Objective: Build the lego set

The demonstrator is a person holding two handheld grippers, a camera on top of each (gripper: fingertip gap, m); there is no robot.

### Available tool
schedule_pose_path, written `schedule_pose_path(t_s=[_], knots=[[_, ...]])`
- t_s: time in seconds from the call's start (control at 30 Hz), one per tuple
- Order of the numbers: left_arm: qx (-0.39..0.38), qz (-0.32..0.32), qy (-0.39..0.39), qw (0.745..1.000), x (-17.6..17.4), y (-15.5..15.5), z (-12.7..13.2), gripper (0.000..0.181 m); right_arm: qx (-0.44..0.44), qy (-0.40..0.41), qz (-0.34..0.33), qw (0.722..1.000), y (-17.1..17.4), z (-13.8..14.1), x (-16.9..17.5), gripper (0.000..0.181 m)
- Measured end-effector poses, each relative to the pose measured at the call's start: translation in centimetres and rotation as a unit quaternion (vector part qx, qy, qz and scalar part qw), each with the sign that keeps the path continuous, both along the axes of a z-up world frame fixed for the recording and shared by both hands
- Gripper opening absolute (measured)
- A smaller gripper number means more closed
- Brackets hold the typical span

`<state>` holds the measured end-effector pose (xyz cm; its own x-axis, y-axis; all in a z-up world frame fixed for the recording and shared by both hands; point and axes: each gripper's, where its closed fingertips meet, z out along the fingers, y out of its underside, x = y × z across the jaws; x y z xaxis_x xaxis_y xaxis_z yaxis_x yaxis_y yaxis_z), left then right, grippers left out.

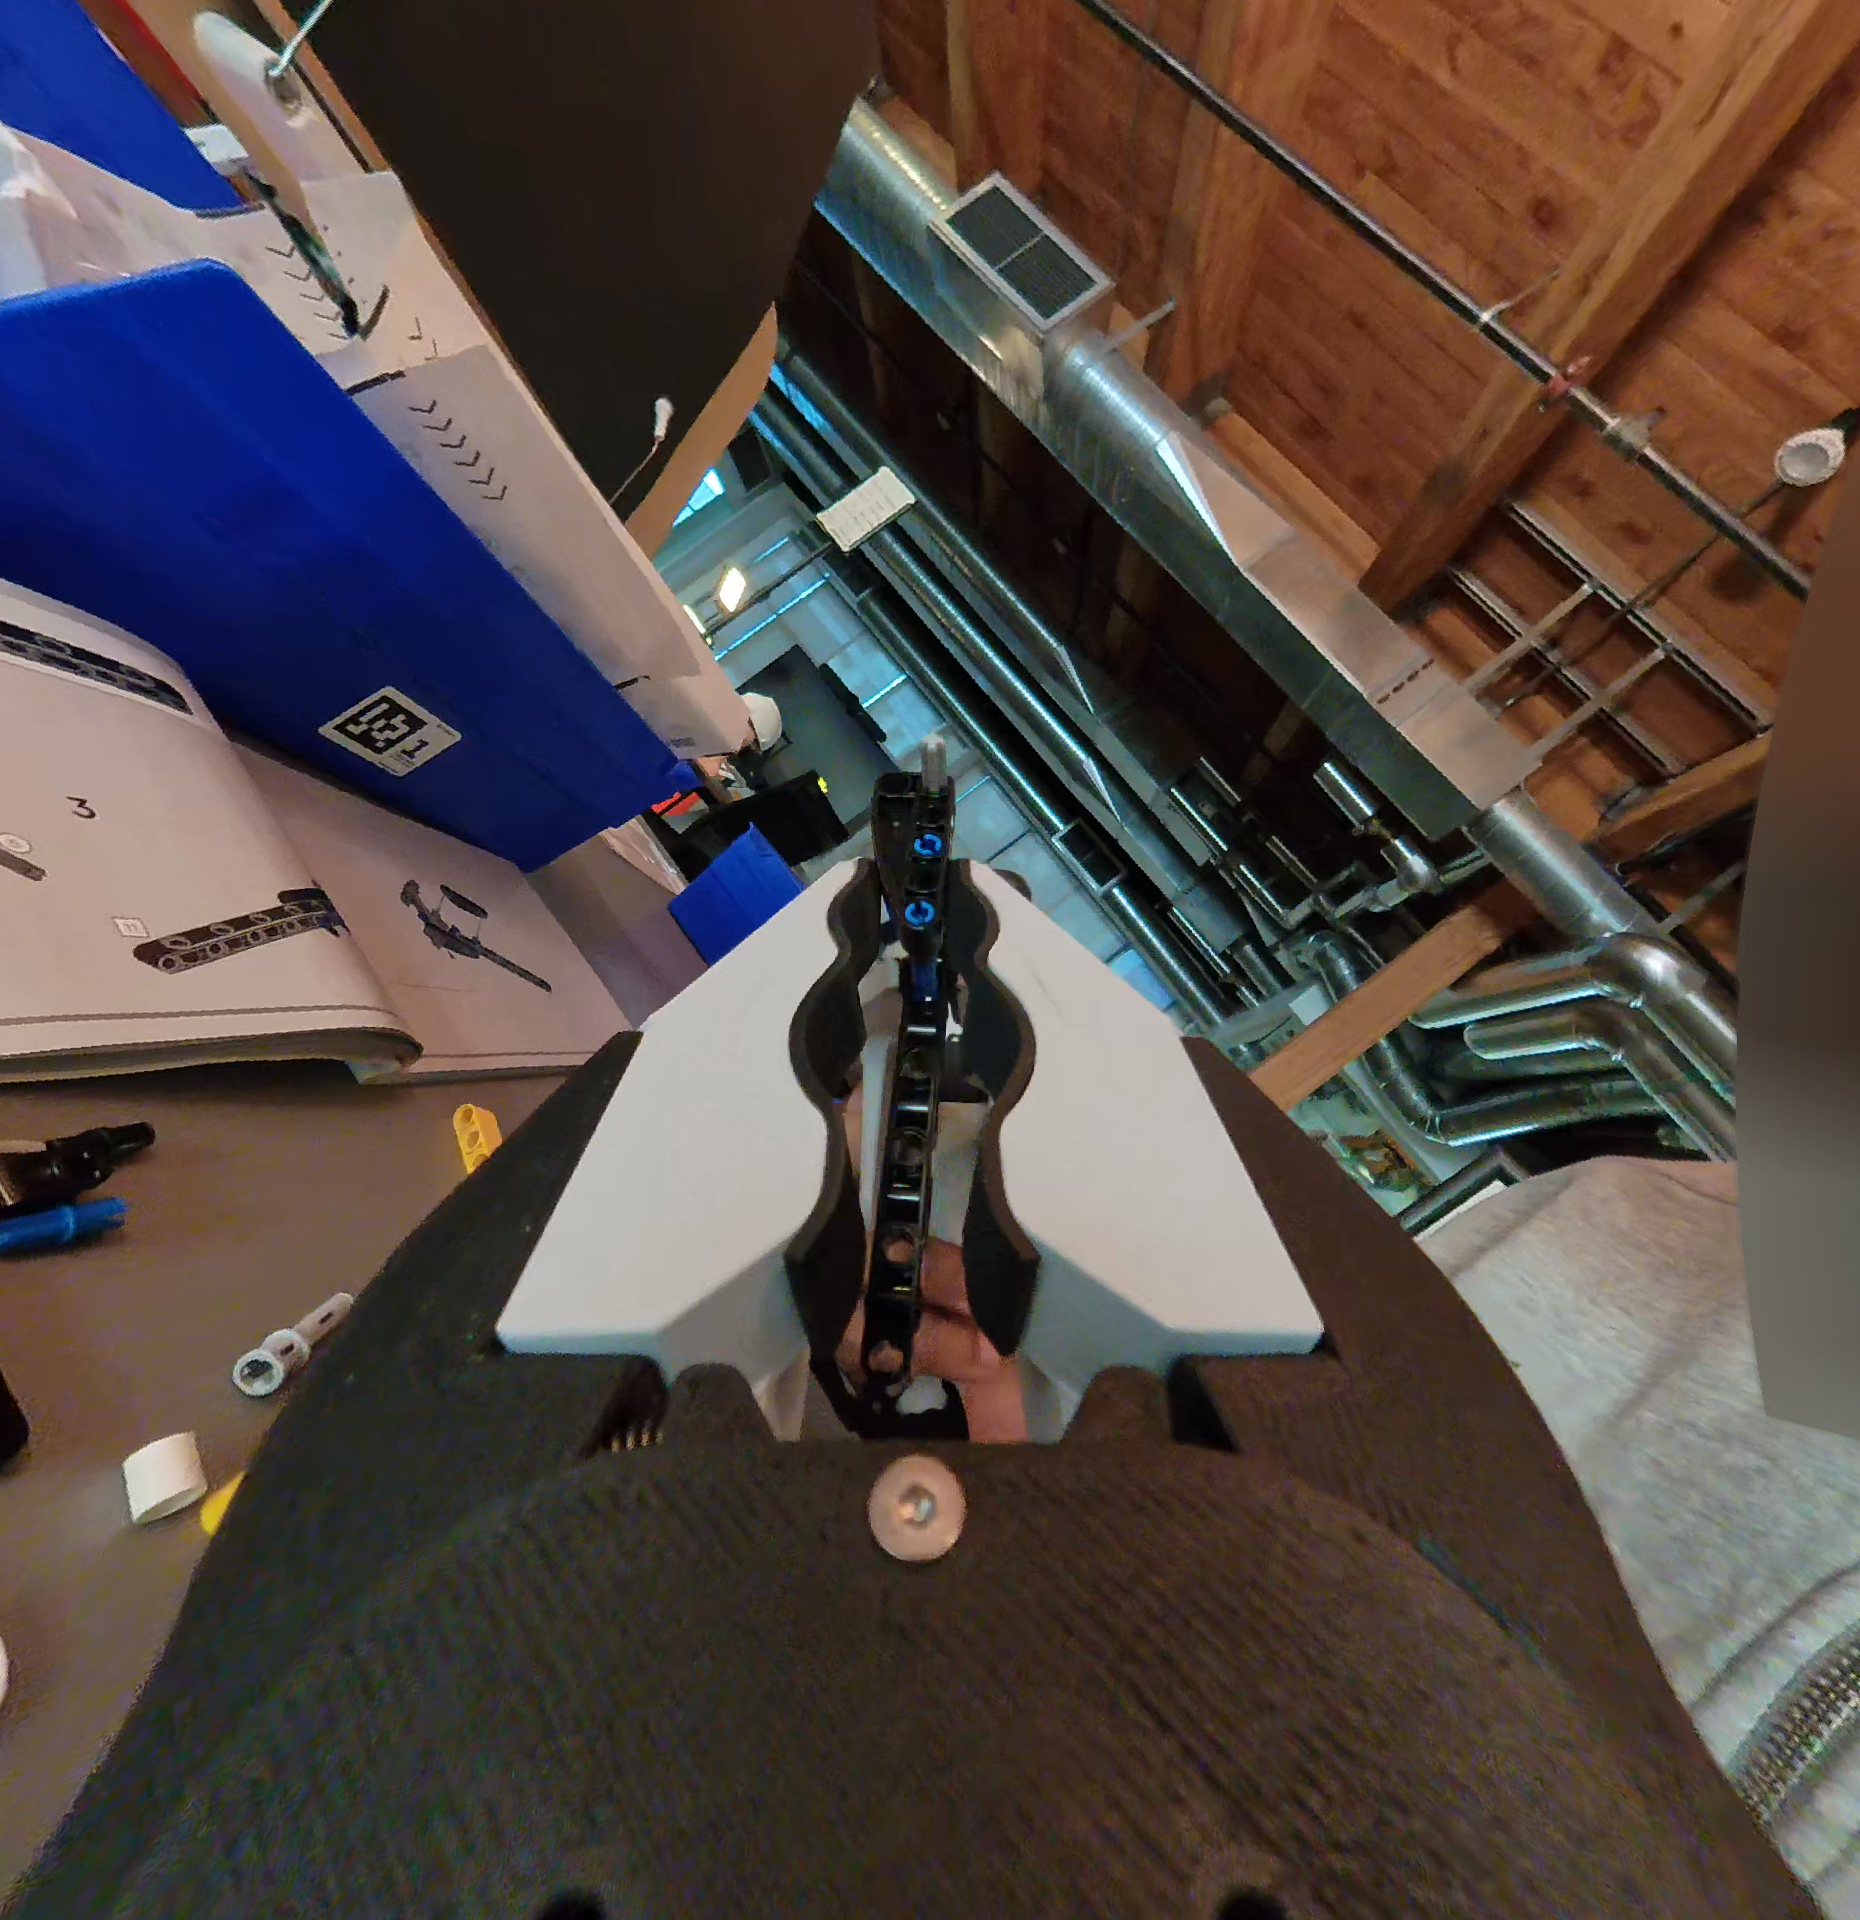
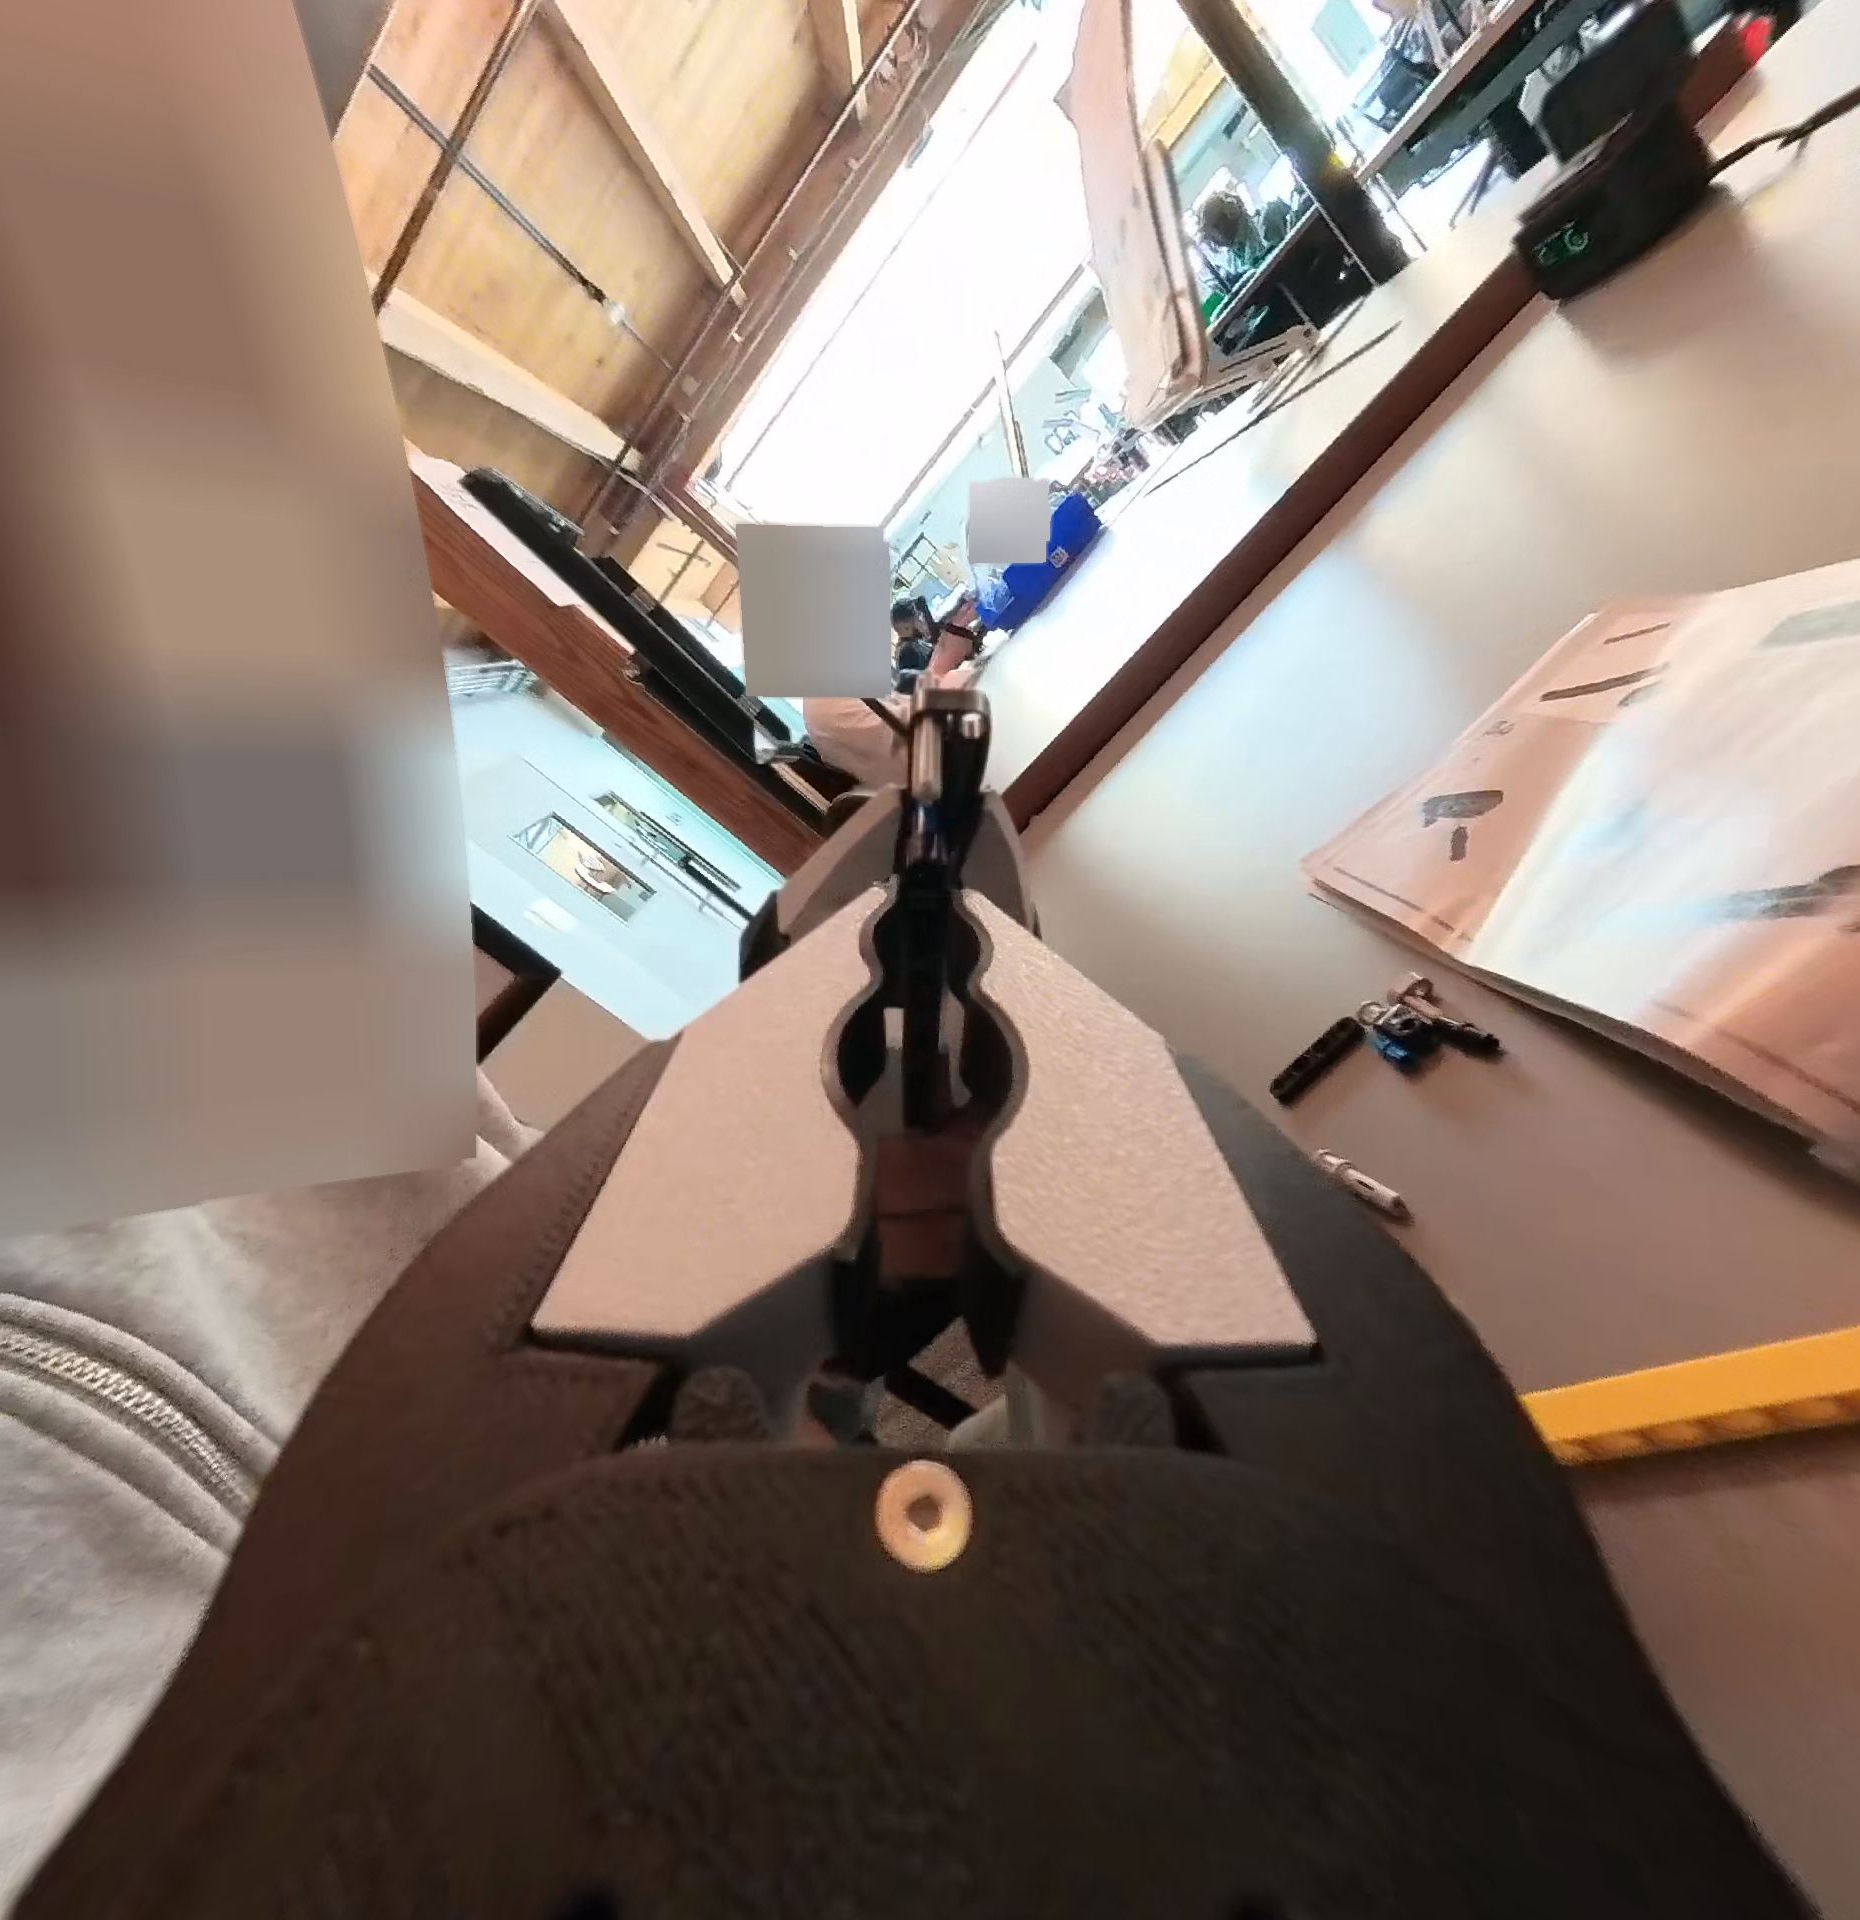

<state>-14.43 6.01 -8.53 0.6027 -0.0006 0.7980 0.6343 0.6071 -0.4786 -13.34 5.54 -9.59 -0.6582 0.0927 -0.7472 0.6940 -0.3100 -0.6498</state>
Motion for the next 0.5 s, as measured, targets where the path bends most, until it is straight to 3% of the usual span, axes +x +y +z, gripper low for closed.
schedule_pose_path(t_s=[0.23, 0.5], knots=[[-0.032, -0.007, 0.010, 0.999, -0.2, 0.0, -0.5, 0.011, -0.050, -0.046, 0.006, 0.998, -0.2, -0.5, 0.0, 0.006], [-0.065, -0.027, 0.007, 0.998, -0.1, 0.8, -1.2, 0.011, -0.012, -0.028, -0.006, 1.000, 0.5, -1.1, 0.1, 0.006]])
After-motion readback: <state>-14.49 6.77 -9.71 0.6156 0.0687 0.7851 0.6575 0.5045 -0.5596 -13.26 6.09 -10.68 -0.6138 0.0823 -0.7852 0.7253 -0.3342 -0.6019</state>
